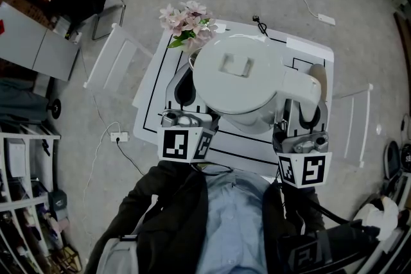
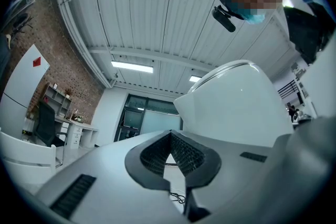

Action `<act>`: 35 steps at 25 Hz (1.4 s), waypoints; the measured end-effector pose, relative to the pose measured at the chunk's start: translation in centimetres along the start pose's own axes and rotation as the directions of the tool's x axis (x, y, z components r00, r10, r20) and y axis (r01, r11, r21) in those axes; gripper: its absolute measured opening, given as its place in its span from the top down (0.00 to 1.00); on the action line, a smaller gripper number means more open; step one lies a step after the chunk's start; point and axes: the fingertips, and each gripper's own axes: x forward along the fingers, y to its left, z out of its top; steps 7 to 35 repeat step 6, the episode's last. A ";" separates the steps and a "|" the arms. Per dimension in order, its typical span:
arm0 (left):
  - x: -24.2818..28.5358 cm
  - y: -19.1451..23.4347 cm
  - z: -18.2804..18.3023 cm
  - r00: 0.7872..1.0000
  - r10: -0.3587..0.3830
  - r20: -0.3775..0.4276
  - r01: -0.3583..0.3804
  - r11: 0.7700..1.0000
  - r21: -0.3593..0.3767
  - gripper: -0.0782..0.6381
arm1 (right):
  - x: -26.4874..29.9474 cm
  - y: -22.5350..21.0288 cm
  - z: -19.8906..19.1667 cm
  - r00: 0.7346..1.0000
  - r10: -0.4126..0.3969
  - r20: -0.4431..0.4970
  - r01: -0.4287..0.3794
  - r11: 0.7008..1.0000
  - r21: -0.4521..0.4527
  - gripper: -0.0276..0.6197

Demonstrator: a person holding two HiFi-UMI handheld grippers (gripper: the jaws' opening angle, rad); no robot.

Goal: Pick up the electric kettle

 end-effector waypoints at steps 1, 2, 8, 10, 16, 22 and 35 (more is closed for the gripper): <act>0.0 0.0 -0.1 1.000 0.000 -0.001 0.000 1.000 -0.001 0.88 | 0.0 0.0 0.0 1.000 -0.001 -0.001 0.001 1.000 -0.001 0.90; 0.1 0.0 -0.1 1.000 0.000 -0.002 0.000 1.000 -0.003 0.88 | 0.0 0.0 -0.1 1.000 -0.001 -0.002 0.001 1.000 -0.002 0.90; 0.2 0.0 -0.2 1.000 -0.001 -0.002 0.001 1.000 -0.006 0.88 | 0.0 -0.2 -0.1 1.000 -0.004 -0.005 0.004 1.000 -0.005 0.90; 0.2 0.0 -0.2 1.000 -0.001 -0.002 0.001 1.000 -0.006 0.88 | 0.0 -0.2 -0.1 1.000 -0.004 -0.005 0.004 1.000 -0.005 0.90; 0.2 0.0 -0.2 1.000 -0.001 -0.002 0.001 1.000 -0.006 0.88 | 0.0 -0.2 -0.1 1.000 -0.004 -0.005 0.004 1.000 -0.005 0.90; 0.2 0.0 -0.2 1.000 -0.001 -0.002 0.001 1.000 -0.006 0.88 | 0.0 -0.2 -0.1 1.000 -0.004 -0.005 0.004 1.000 -0.005 0.90; 0.2 0.0 -0.2 1.000 -0.001 -0.002 0.001 1.000 -0.006 0.88 | 0.0 -0.2 -0.1 1.000 -0.004 -0.005 0.004 1.000 -0.005 0.90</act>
